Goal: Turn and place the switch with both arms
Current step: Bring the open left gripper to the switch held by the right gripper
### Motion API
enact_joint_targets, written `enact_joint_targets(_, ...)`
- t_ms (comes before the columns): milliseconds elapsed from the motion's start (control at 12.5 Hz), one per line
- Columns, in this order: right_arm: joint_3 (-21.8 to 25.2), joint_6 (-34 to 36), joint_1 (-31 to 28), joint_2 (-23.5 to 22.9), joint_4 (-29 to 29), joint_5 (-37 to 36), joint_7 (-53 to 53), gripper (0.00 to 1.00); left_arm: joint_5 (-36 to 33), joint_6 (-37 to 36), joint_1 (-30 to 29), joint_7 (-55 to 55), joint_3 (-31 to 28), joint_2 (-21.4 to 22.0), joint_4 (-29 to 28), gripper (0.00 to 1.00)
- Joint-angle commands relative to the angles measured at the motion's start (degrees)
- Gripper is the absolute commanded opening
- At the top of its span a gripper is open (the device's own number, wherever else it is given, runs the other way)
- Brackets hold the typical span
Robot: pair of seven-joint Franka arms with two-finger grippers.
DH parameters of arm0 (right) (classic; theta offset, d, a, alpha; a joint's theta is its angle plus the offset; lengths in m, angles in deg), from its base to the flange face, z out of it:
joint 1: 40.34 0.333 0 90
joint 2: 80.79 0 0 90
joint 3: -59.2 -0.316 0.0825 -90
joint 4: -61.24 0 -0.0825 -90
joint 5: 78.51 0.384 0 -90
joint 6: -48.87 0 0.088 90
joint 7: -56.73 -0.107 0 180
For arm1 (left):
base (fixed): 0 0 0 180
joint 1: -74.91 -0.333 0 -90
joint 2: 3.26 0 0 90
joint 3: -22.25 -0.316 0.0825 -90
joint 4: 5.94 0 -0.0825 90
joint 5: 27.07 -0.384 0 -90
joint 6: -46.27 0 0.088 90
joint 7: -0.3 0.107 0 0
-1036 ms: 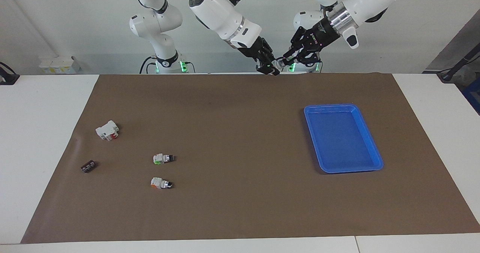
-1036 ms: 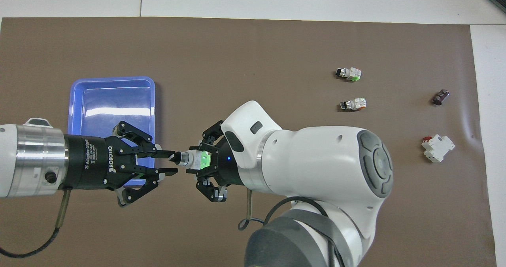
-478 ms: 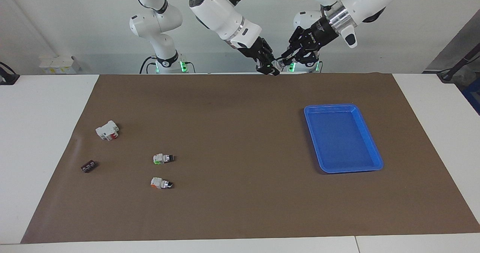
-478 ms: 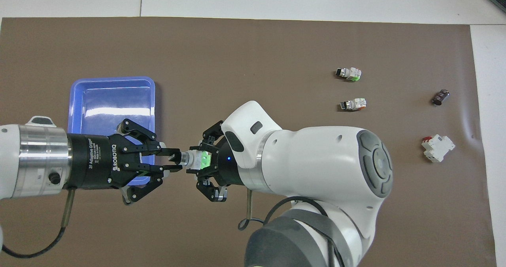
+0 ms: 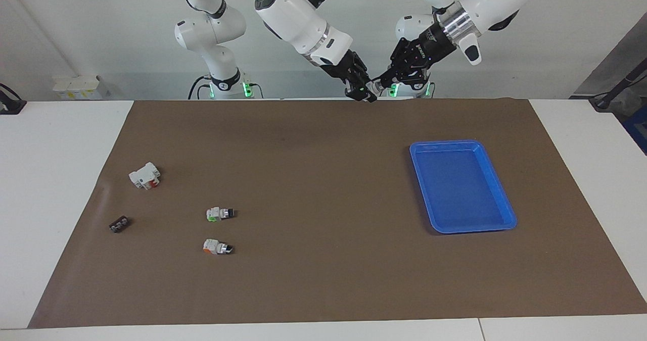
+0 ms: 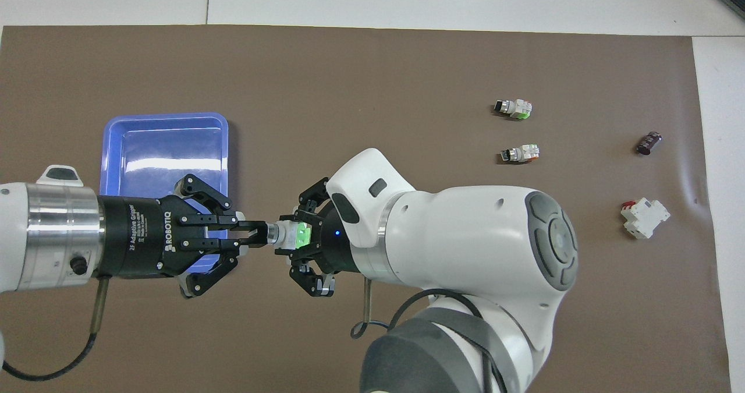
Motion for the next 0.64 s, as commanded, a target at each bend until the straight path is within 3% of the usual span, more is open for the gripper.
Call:
enact_joint_targets(0, -0.2, -1.4, -0.1, 0.2, -0.4, 1.5, -0.2, 0.0, 1.2, 0.3, 0.5, 3.4, -0.1, 1.7, -2.0, 0.0)
enact_joint_targets(558, -0.2, -1.4, -0.1, 0.2, -0.4, 1.5, -0.2, 0.0, 0.9, -4.7, 0.4, 24.7, -0.4, 1.7, -0.7, 0.0)
